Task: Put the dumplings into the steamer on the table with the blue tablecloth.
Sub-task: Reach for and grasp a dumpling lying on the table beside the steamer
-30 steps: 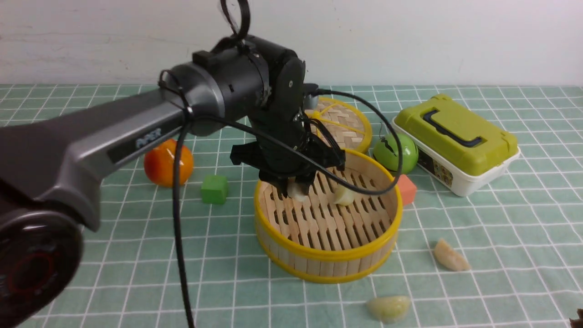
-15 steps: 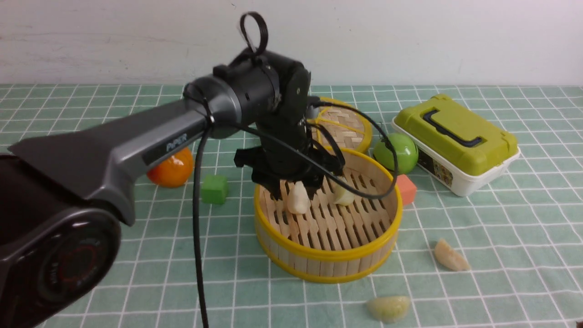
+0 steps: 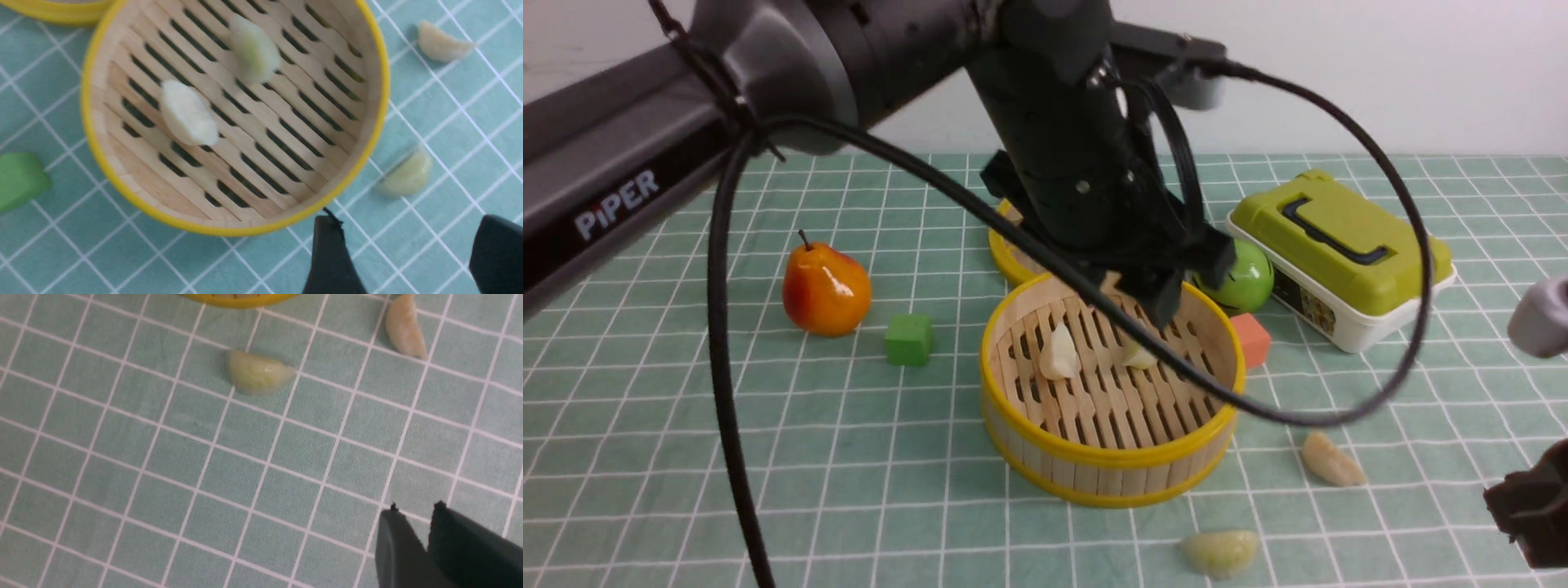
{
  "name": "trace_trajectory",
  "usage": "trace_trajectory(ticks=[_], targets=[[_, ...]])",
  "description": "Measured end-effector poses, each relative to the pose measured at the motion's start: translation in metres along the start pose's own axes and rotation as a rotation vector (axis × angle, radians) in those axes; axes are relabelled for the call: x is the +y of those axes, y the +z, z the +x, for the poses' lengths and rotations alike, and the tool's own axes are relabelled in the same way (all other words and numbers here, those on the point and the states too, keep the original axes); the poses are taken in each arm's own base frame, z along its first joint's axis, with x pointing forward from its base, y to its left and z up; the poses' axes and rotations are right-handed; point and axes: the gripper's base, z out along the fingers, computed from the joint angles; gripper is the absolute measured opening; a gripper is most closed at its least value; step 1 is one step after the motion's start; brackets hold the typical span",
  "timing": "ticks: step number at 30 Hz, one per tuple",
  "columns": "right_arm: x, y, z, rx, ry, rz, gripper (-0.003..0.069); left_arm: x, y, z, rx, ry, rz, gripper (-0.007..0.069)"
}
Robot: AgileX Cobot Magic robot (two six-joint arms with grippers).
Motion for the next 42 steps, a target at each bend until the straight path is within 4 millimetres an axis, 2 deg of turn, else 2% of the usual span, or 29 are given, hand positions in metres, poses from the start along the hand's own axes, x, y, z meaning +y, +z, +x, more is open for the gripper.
trace_trajectory(ticks=[1, 3, 7, 12, 13, 15, 16, 21, 25, 30, 32, 34, 38, 42], targets=[[0.000, -0.001, -0.001, -0.004, -0.008, -0.002, 0.0150, -0.009, 0.002, 0.007, 0.024, 0.018, 0.015, 0.0421], [0.001, -0.001, -0.002, -0.002, -0.028, -0.005, 0.0163, -0.013, -0.001, 0.013, 0.032, 0.024, 0.024, 0.0412], [0.004, 0.010, -0.006, 0.038, -0.122, -0.046, 0.0225, -0.015, -0.027, 0.037, 0.034, 0.017, 0.037, 0.0360], [0.009, 0.042, -0.016, 0.118, -0.265, -0.142, 0.0335, -0.009, -0.069, 0.082, 0.018, -0.006, 0.037, 0.0229], [0.010, 0.051, -0.019, 0.133, -0.296, -0.168, 0.0354, -0.008, -0.073, 0.095, 0.030, -0.014, 0.035, 0.0199], [0.011, 0.059, -0.022, 0.142, -0.329, -0.191, 0.0374, -0.007, -0.080, 0.105, 0.023, -0.018, 0.036, 0.0169], [0.012, 0.071, -0.026, 0.155, -0.365, -0.212, 0.0391, -0.005, -0.087, 0.124, 0.028, -0.036, 0.038, 0.0125], [0.024, 0.115, -0.042, 0.158, -0.640, -0.258, 0.0430, 0.001, -0.093, 0.177, 0.016, -0.117, 0.040, 0.0030], [0.032, 0.148, -0.054, 0.138, -0.818, -0.263, 0.0433, 0.005, -0.090, 0.211, -0.001, -0.184, 0.043, 0.0009], [0.028, 0.191, -0.052, 0.206, -0.928, -0.271, 0.0433, 0.008, -0.088, 0.240, -0.015, -0.256, 0.053, 0.0009], [0.027, 0.197, -0.051, 0.221, -0.941, -0.275, 0.0433, 0.008, -0.088, 0.243, -0.015, -0.265, 0.053, 0.0009], [0.025, 0.214, -0.044, 0.269, -0.949, -0.288, 0.0429, 0.009, -0.090, 0.251, -0.024, -0.284, 0.056, 0.0009], [0.024, 0.227, -0.038, 0.308, -0.945, -0.303, 0.0412, 0.009, -0.092, 0.254, -0.035, -0.294, 0.059, 0.0009], [0.026, 0.230, -0.039, 0.307, -0.964, -0.301, 0.0324, 0.009, -0.093, 0.255, -0.040, -0.307, 0.062, 0.0009]])
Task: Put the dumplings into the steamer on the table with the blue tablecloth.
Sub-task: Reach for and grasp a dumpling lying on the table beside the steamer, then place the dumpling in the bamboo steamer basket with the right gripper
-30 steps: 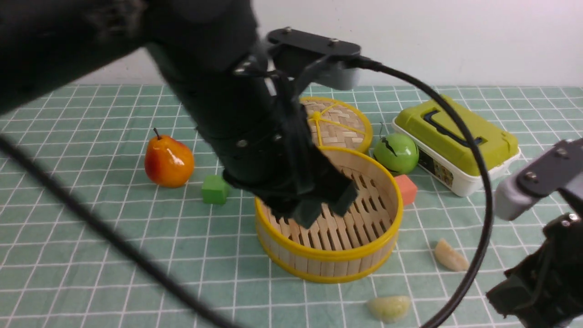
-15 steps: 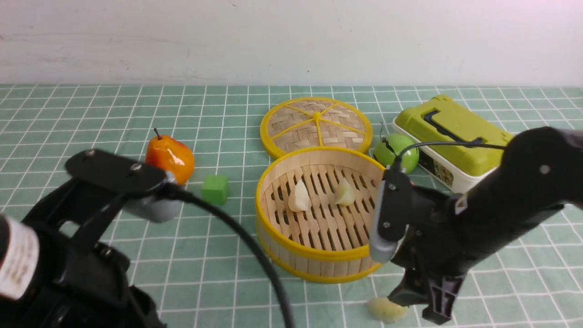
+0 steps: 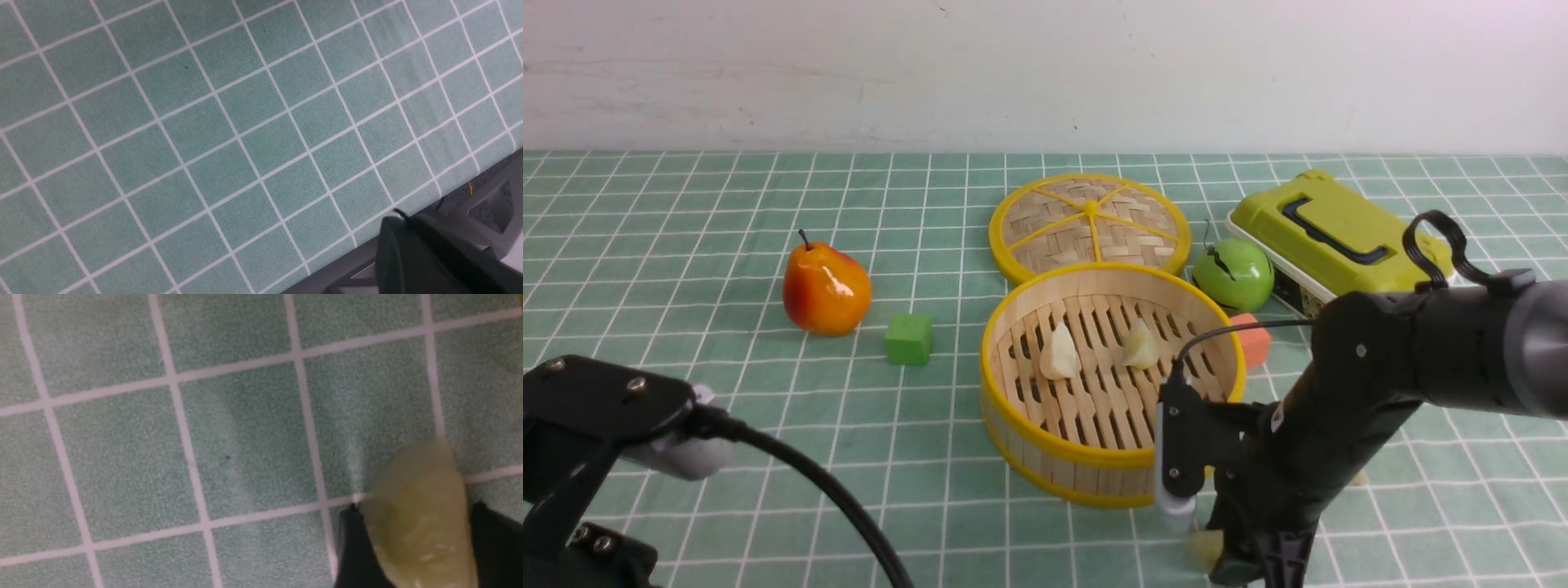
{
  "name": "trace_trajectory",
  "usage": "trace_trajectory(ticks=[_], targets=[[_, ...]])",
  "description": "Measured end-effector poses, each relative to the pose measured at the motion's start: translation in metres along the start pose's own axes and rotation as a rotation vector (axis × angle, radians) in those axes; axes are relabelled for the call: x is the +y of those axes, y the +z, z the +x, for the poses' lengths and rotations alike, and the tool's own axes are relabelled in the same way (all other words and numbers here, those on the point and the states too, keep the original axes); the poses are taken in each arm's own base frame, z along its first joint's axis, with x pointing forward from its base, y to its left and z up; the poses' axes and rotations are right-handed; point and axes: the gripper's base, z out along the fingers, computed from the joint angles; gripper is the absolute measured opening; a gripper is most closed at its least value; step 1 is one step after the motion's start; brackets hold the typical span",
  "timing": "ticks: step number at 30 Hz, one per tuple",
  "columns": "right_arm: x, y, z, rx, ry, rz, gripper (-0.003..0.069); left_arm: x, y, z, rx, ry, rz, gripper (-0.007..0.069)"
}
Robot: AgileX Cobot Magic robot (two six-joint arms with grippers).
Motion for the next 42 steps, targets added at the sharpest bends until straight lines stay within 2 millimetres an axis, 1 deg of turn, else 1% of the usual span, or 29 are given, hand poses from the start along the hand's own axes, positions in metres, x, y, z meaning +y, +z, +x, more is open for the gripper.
trace_trajectory(ticks=[1, 2, 3, 8, 11, 12, 13, 15, 16, 17, 18, 21, 22, 24, 25, 27, 29, 30, 31, 34, 38, 40, 42], targets=[[0.001, 0.000, -0.001, 0.000, -0.008, 0.002, 0.0290, 0.000, 0.000, 0.000, -0.003, -0.001, 0.001, 0.0009], [0.001, 0.000, -0.001, 0.000, -0.008, 0.003, 0.0283, 0.000, 0.000, 0.000, -0.005, -0.001, 0.002, 0.0009], [0.001, 0.000, -0.003, 0.001, -0.016, 0.004, 0.0252, 0.000, 0.000, -0.001, -0.013, -0.003, 0.005, 0.0009], [0.004, -0.001, -0.006, 0.002, -0.038, 0.006, 0.0248, -0.002, 0.000, -0.004, -0.043, -0.010, 0.018, 0.0009], [0.008, -0.005, -0.007, 0.003, -0.036, -0.005, 0.0248, -0.002, 0.000, -0.005, -0.050, -0.011, 0.020, 0.0010], [0.008, -0.010, -0.008, 0.003, -0.026, -0.009, 0.0248, -0.002, 0.000, -0.005, -0.050, -0.011, 0.020, 0.0012], [0.008, -0.018, -0.011, -0.006, -0.014, -0.004, 0.0248, -0.002, 0.000, -0.005, -0.051, -0.010, 0.019, 0.0013], [0.005, -0.040, -0.020, -0.032, 0.028, 0.018, 0.0248, -0.002, 0.000, -0.005, -0.053, -0.009, 0.018, 0.0015], [0.004, -0.054, -0.025, -0.050, 0.055, 0.028, 0.0248, -0.002, 0.000, -0.005, -0.053, -0.009, 0.017, 0.0016], [0.002, -0.073, -0.033, -0.073, 0.093, 0.038, 0.0248, -0.002, 0.000, -0.005, -0.054, -0.009, 0.017, 0.0017], [0.002, -0.081, -0.037, -0.079, 0.115, 0.037, 0.0248, -0.002, 0.000, -0.005, -0.054, -0.009, 0.017, 0.0017], [-0.004, -0.113, -0.059, -0.136, 0.214, 0.065, 0.0248, -0.002, 0.000, -0.005, -0.055, -0.007, 0.018, 0.0020], [-0.006, -0.120, -0.066, -0.159, 0.267, 0.073, 0.0248, -0.002, 0.000, -0.005, -0.059, -0.004, 0.019, 0.0021], [-0.009, -0.126, -0.076, -0.186, 0.340, 0.082, 0.0248, -0.002, 0.000, -0.006, -0.066, 0.000, 0.021, 0.0022], [-0.015, -0.129, -0.087, -0.213, 0.401, 0.094, 0.0248, -0.002, 0.000, -0.008, -0.084, 0.007, 0.026, 0.0024], [-0.023, -0.123, -0.097, -0.223, 0.459, 0.105, 0.0248, -0.003, 0.000, -0.009, -0.096, 0.011, 0.031, 0.0027], [-0.036, -0.106, -0.107, -0.212, 0.545, 0.103, 0.0248, -0.003, -0.001, -0.010, -0.107, 0.014, 0.035, 0.0028], [-0.038, -0.105, -0.108, -0.208, 0.551, 0.105, 0.0248, -0.003, -0.001, -0.010, -0.108, 0.015, 0.035, 0.0028], [-0.049, -0.085, -0.112, -0.186, 0.618, 0.104, 0.0248, -0.003, -0.001, -0.010, -0.111, 0.016, 0.036, 0.0029], [-0.064, -0.053, -0.114, -0.143, 0.697, 0.108, 0.0248, -0.003, -0.001, -0.010, -0.112, 0.016, 0.037, 0.0035], [-0.073, -0.018, -0.113, -0.102, 0.747, 0.097, 0.0248, -0.003, -0.001, -0.010, -0.112, 0.016, 0.037, 0.0037], [-0.075, -0.008, -0.112, -0.096, 0.751, 0.097, 0.0251, -0.003, -0.001, -0.010, -0.112, 0.016, 0.037, 0.0037], [-0.076, -0.005, -0.112, -0.095, 0.752, 0.097, 0.0269, -0.003, -0.001, -0.010, -0.112, 0.016, 0.037, 0.0039]])
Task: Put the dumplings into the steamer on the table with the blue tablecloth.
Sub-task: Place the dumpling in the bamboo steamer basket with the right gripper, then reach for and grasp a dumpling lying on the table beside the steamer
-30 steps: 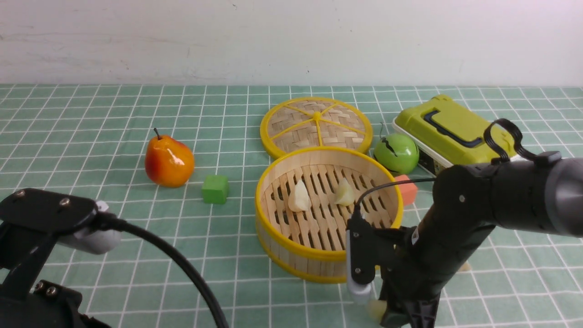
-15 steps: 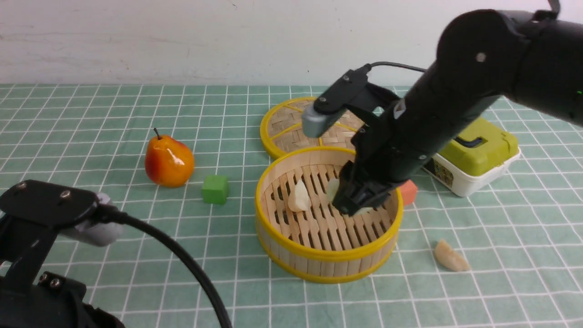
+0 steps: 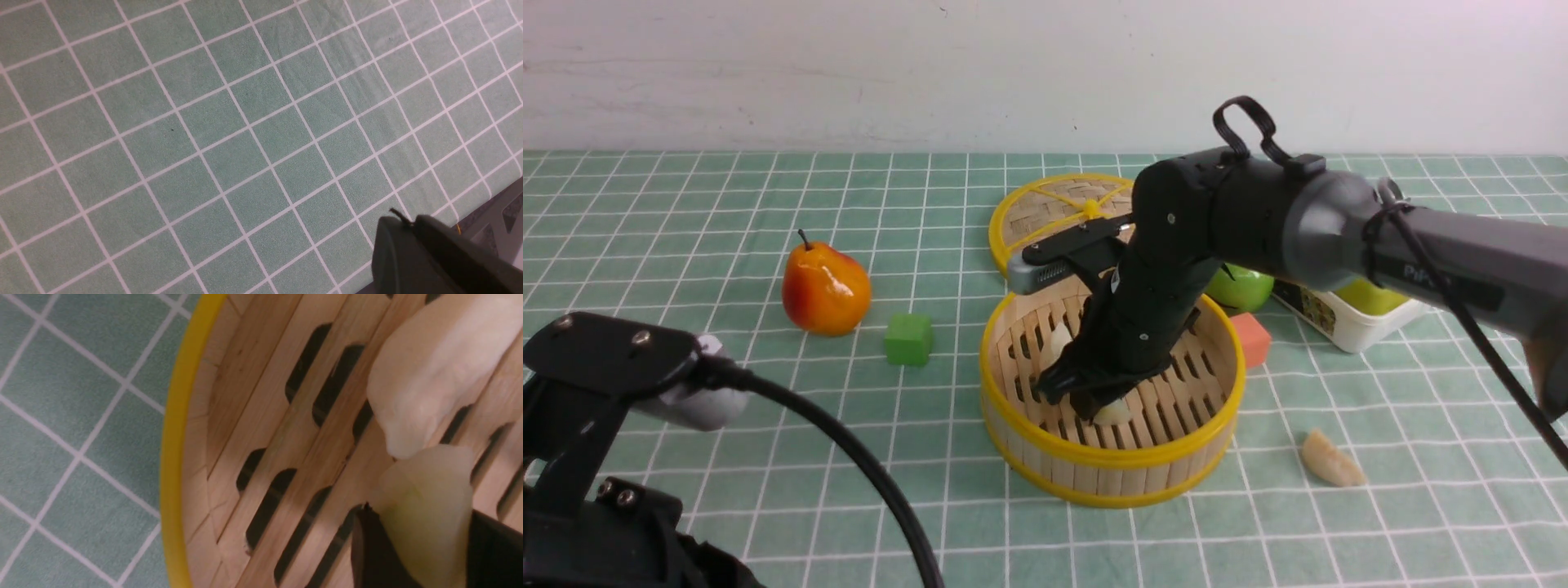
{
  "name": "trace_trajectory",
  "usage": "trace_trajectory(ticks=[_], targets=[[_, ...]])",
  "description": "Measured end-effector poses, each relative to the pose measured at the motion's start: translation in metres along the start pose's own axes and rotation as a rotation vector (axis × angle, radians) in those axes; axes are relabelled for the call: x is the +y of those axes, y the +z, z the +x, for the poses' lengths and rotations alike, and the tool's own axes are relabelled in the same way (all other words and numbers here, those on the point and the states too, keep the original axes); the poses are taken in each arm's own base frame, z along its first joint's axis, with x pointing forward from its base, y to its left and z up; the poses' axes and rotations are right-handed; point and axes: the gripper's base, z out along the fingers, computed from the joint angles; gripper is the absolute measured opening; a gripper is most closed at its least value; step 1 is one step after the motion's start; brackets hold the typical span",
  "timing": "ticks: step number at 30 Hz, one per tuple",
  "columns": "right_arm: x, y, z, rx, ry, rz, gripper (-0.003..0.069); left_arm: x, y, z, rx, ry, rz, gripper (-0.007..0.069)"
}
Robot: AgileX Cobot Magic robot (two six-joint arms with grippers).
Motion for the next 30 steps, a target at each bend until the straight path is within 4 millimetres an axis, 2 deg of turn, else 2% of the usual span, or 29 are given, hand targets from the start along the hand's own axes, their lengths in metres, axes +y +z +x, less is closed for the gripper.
trace_trajectory(ticks=[3, 5, 6, 7, 8, 11, 12, 14, 16, 17, 20, 21, 25, 27, 28, 30], targets=[[0.001, -0.003, -0.003, 0.000, -0.002, -0.003, 0.0411, 0.000, 0.000, 0.000, 0.000, 0.000, 0.000, 0.0039], [0.002, -0.012, -0.004, 0.026, -0.013, -0.004, 0.0489, 0.000, 0.000, 0.000, 0.000, 0.000, 0.000, 0.0042], [0.002, -0.014, -0.005, 0.024, -0.016, -0.003, 0.0497, 0.000, 0.000, 0.000, 0.000, 0.000, 0.000, 0.0043], [0.003, -0.029, -0.005, 0.054, -0.042, 0.012, 0.0553, 0.000, 0.000, 0.000, 0.000, 0.000, 0.000, 0.0047], [0.002, -0.041, -0.005, 0.065, -0.061, 0.029, 0.0570, 0.000, 0.000, 0.000, 0.000, 0.000, 0.000, 0.0049], [-0.002, -0.074, -0.001, 0.077, -0.096, 0.095, 0.0580, 0.000, 0.000, 0.001, 0.008, 0.000, -0.003, 0.0051], [-0.006, -0.091, 0.001, 0.062, -0.101, 0.129, 0.0573, 0.000, 0.000, 0.001, 0.011, 0.000, -0.004, 0.0054], [-0.014, -0.105, 0.005, 0.048, -0.084, 0.155, 0.0564, 0.001, 0.000, 0.001, 0.015, 0.000, -0.006, 0.0056], [-0.044, -0.120, 0.022, 0.051, -0.002, 0.199, 0.0534, 0.001, 0.000, 0.001, 0.015, 0.000, -0.006, 0.0057], [-0.060, -0.119, 0.031, 0.057, 0.045, 0.212, 0.0520, 0.001, 0.000, 0.001, 0.016, 0.000, -0.006, 0.0057], [-0.090, -0.104, 0.052, 0.092, 0.130, 0.217, 0.0501, 0.001, 0.000, 0.002, 0.017, 0.000, -0.007, 0.0059], [-0.099, -0.094, 0.063, 0.113, 0.163, 0.205, 0.0498, 0.001, 0.000, 0.002, 0.018, 0.000, -0.007, 0.0059], [-0.109, -0.063, 0.085, 0.147, 0.160, 0.170, 0.0495, 0.001, 0.000, 0.001, 0.013, 0.004, -0.010, 0.0064], [-0.110, -0.053, 0.089, 0.153, 0.146, 0.168, 0.0495, 0.001, 0.000, 0.001, 0.008, 0.007, -0.013, 0.0066], [-0.113, -0.042, 0.093, 0.159, 0.141, 0.174, 0.0495, 0.001, 0.000, 0.000, 0.005, 0.010, -0.016, 0.0068], [-0.115, -0.035, 0.095, 0.172, 0.134, 0.181, 0.0493, 0.002, 0.000, 0.000, 0.002, 0.012, -0.019, 0.0069]])
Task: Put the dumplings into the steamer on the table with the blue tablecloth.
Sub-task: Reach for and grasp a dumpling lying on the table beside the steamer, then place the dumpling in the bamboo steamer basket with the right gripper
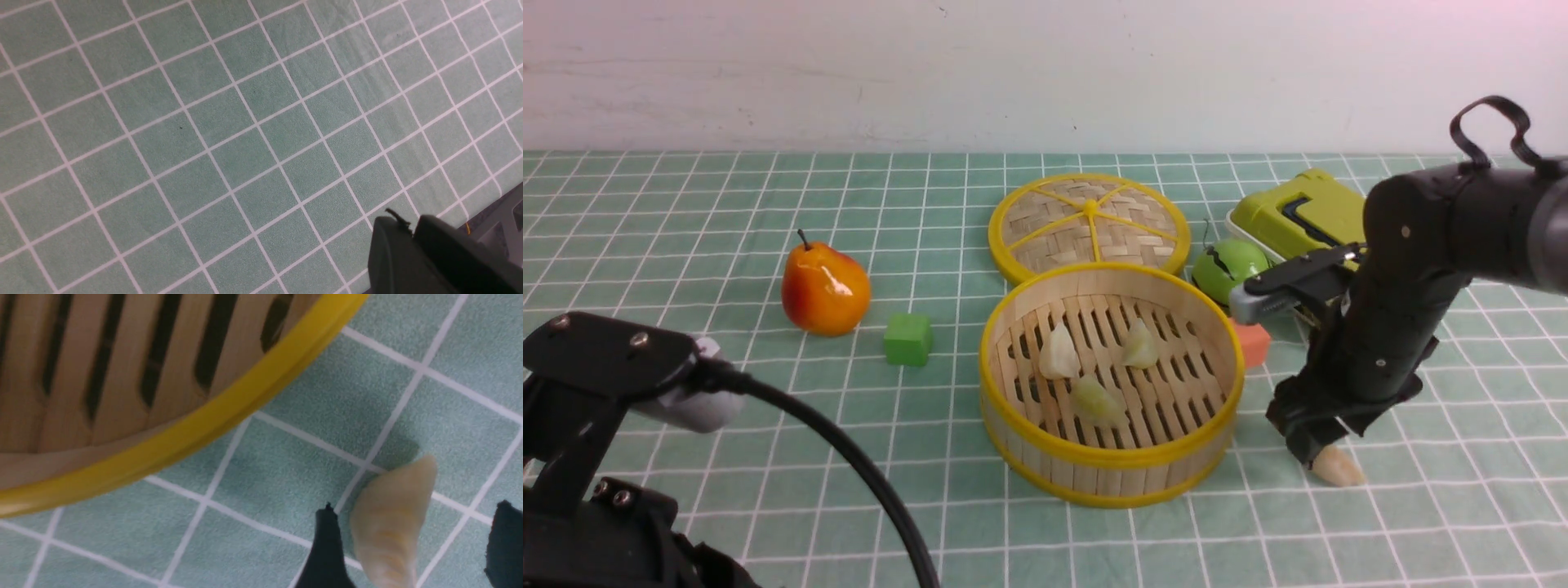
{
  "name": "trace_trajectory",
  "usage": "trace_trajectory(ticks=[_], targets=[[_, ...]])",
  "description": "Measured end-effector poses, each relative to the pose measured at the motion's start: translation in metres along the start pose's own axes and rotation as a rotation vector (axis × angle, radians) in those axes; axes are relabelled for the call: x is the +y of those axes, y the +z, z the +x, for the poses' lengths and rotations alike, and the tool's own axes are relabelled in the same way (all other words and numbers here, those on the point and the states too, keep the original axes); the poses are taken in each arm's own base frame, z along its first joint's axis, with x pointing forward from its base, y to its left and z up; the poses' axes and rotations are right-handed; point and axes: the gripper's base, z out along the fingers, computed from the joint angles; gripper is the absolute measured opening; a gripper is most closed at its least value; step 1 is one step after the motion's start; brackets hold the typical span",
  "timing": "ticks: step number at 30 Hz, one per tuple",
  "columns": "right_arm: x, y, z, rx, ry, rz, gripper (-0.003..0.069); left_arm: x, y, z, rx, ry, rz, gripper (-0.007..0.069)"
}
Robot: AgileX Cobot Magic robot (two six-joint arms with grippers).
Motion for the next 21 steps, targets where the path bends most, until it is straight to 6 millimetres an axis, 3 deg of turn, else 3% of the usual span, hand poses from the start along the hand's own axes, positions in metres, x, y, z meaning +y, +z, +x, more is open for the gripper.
trace_trajectory(ticks=[5, 8, 9, 10, 12, 15, 17, 21], targets=[[0.000, 0.017, 0.001, 0.041, 0.000, 0.000, 0.0434, 0.000, 0.000, 0.000, -0.001, 0.001, 0.001, 0.0073], [0.001, 0.018, 0.002, 0.049, -0.003, -0.003, 0.0307, 0.000, 0.000, 0.000, -0.004, 0.001, 0.002, 0.0075], [0.001, 0.018, 0.002, 0.049, -0.003, -0.003, 0.0296, 0.000, 0.000, 0.000, -0.004, 0.001, 0.002, 0.0075], [0.002, 0.017, 0.002, 0.053, -0.005, -0.003, 0.0202, 0.000, 0.000, 0.000, -0.005, 0.002, 0.000, 0.0075], [0.002, 0.014, 0.002, 0.060, -0.008, -0.001, 0.0178, 0.000, 0.000, -0.001, -0.006, 0.003, -0.002, 0.0075], [0.003, 0.000, 0.000, 0.063, -0.016, 0.003, 0.0187, 0.000, 0.000, -0.001, -0.007, 0.004, -0.002, 0.0077], [0.011, -0.029, -0.010, 0.015, -0.031, -0.005, 0.0187, 0.001, 0.000, -0.001, -0.008, 0.006, -0.006, 0.0078], [0.049, -0.076, -0.034, -0.136, -0.103, -0.046, 0.0187, 0.001, 0.000, -0.002, -0.022, 0.017, -0.014, 0.0081]])
